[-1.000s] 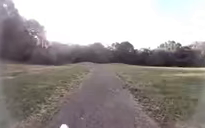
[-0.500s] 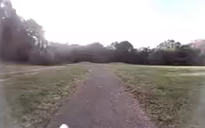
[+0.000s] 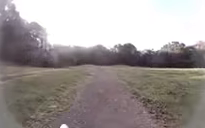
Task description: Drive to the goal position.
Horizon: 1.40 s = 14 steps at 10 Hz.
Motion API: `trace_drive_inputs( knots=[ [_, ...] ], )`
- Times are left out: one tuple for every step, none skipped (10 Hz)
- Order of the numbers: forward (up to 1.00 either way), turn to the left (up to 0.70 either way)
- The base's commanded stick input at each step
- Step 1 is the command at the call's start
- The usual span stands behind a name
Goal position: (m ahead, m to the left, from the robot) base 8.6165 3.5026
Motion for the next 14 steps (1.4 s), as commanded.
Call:
trace_drive_inputs(
  knots=[
    [0.50, 0.00],
    [0.50, 0.00],
    [0.50, 0.04],
    [0.50, 0.00],
    [0.50, 0.00],
    [0.50, 0.00],
    [0.50, 0.00],
    [0.50, 0.00],
    [0.50, 0.00],
    [0.50, 0.00],
    [0.50, 0.00],
    [0.50, 0.00],
    [0.50, 0.00],
    [0.50, 0.00]
  ],
)
